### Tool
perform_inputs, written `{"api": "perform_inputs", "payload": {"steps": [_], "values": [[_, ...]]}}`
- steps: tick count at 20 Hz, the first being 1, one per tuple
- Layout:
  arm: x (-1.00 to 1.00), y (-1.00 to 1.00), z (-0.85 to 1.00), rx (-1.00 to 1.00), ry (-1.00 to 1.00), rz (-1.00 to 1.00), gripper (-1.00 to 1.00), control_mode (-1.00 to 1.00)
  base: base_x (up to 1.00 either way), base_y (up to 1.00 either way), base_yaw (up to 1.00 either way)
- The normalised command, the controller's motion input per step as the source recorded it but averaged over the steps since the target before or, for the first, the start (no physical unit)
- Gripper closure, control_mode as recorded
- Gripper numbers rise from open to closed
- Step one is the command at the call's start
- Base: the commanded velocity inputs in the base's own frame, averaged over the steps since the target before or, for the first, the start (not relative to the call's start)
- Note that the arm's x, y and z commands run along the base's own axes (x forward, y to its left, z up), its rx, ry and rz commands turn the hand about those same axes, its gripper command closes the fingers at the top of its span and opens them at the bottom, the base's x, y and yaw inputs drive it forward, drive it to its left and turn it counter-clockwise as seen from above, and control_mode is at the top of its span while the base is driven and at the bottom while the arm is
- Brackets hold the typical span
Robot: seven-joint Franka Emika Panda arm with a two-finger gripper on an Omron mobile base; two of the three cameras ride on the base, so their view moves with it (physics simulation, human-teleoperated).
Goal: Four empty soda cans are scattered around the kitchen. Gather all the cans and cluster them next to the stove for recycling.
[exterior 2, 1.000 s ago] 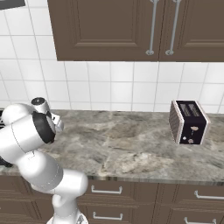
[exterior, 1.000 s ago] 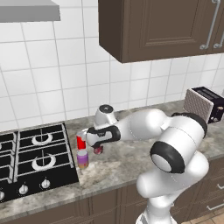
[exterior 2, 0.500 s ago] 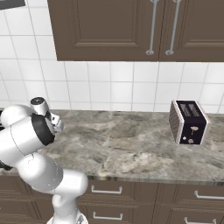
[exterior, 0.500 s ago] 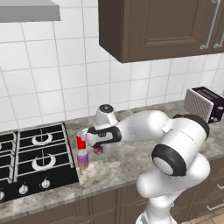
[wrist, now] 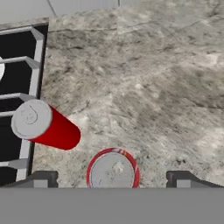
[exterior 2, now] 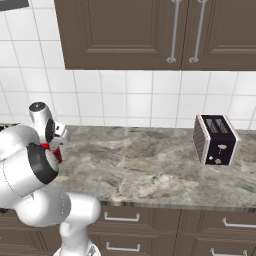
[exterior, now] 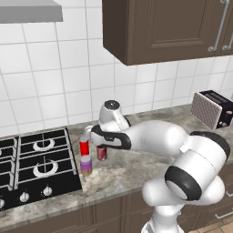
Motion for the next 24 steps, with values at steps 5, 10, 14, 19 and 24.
{"api": "perform_inputs", "payload": {"steps": [5, 10, 14, 19, 24], "values": [[-0.71, -0.32, 0.46, 0.05, 0.0, 0.0, -1.0, -1.0, 0.0, 0.0, 0.0], [-0.8, -0.37, 0.33, 0.04, -0.07, 0.0, -1.0, -1.0, 0.0, 0.0, 0.0], [-0.61, -0.62, 0.32, 0.0, -0.08, 0.01, -1.0, -1.0, 0.0, 0.0, 0.0], [-0.28, -0.52, 0.13, -0.01, -0.01, 0.01, -1.0, -1.0, 0.0, 0.0, 0.0], [-0.64, -0.29, 0.02, 0.0, -0.01, 0.0, -1.0, -1.0, 0.0, 0.0, 0.0]]}}
